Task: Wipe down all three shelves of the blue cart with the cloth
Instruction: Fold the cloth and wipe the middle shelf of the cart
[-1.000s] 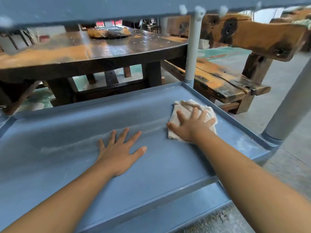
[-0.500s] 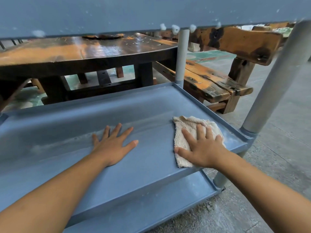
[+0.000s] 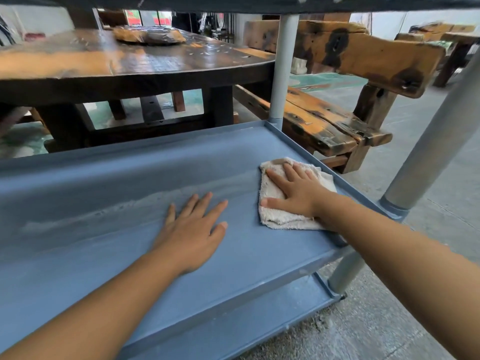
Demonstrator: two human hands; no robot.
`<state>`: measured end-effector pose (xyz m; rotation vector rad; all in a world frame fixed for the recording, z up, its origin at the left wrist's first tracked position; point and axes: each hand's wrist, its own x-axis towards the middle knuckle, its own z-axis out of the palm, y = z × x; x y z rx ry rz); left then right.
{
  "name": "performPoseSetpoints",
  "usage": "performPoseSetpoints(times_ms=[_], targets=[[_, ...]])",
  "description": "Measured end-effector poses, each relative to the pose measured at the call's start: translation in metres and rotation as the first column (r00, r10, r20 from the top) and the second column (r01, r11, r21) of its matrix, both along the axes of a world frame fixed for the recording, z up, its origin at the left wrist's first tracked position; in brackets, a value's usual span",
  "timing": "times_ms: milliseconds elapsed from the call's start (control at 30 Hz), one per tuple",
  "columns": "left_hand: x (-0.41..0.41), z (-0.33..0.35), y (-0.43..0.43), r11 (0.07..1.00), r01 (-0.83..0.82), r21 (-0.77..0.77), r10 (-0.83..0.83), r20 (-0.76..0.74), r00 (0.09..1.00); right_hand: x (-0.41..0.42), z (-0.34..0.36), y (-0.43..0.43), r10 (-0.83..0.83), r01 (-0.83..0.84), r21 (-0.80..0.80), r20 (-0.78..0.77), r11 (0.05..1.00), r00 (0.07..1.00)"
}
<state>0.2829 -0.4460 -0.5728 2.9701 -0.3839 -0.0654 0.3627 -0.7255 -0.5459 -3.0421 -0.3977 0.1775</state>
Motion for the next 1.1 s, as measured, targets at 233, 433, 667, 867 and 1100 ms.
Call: performPoseSetpoints(times_ms=[233, 433, 667, 867, 1100], targets=[[-0.005, 0.003, -0.002, 1.000, -0.008, 0.029, 0.008, -0.019, 1.000, 0.074, -0.002, 0.006, -0.128, 0.128, -0.017, 0.002, 0.992, 0.992], [-0.005, 0.007, -0.003, 0.999, -0.025, 0.035, 0.026, -0.038, 0.999, 0.080, 0.005, 0.019, -0.182, 0.182, 0.009, -0.003, 0.983, 0.983], [-0.004, 0.006, -0.003, 0.998, -0.048, 0.040, 0.049, -0.037, 0.998, 0.017, 0.009, 0.004, -0.206, 0.204, -0.047, -0.049, 0.978, 0.977], [-0.001, 0.005, -0.001, 0.997, -0.054, 0.051, 0.056, -0.035, 0.998, -0.074, 0.016, -0.031, -0.175, 0.163, -0.099, -0.121, 0.982, 0.977], [0.000, 0.007, -0.002, 0.996, -0.059, 0.069, 0.062, -0.038, 0.997, -0.146, 0.025, -0.061, -0.118, 0.105, -0.116, -0.118, 0.988, 0.986]])
